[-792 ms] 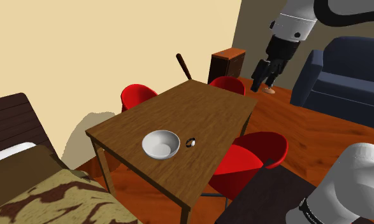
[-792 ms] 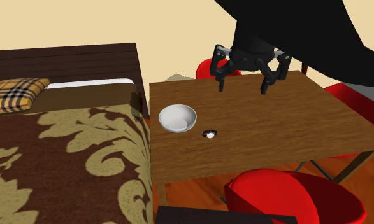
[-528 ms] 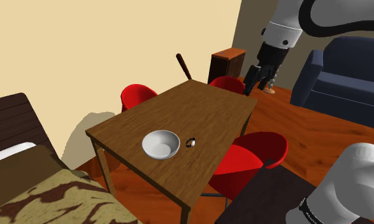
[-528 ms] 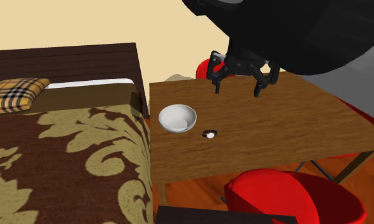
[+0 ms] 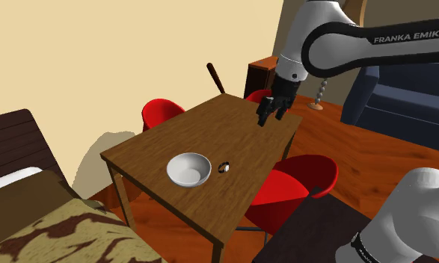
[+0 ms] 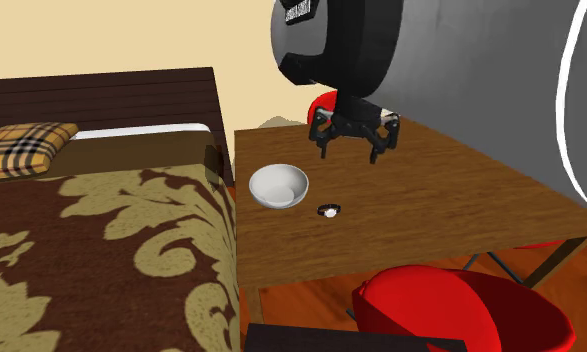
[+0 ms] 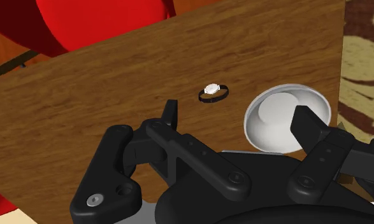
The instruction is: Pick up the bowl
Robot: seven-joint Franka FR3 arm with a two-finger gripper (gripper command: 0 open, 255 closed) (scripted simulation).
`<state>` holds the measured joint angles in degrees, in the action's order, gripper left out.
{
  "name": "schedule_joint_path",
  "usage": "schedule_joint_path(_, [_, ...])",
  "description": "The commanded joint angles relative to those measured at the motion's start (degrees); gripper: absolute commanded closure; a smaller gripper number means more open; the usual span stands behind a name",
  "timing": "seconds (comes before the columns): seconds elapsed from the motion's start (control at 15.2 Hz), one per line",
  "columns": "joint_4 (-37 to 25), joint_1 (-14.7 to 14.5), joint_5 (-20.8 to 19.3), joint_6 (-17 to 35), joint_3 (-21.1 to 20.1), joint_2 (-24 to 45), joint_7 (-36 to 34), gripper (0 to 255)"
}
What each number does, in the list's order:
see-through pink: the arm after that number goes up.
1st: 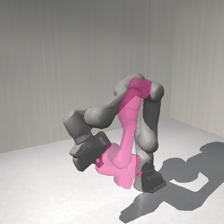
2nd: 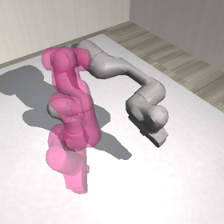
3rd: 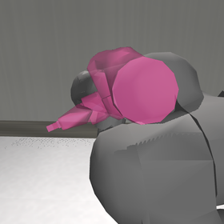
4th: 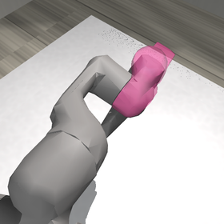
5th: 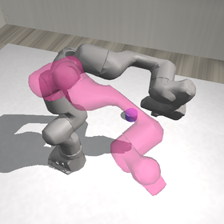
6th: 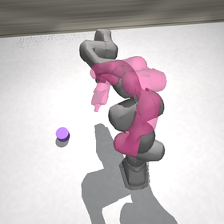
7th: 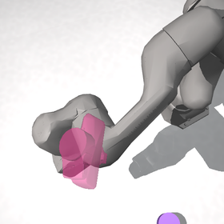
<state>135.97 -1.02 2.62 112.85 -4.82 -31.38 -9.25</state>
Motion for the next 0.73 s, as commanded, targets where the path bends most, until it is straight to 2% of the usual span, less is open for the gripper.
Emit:
schedule_joint_path(0.0, [0.7,-0.1,0.3,4.2,-0.4,3.3,-0.4,0])
schedule_joint_path(0.66, [-3.6,-0.5,0.8,20.6,-2.4,23.3,-2.8,0])
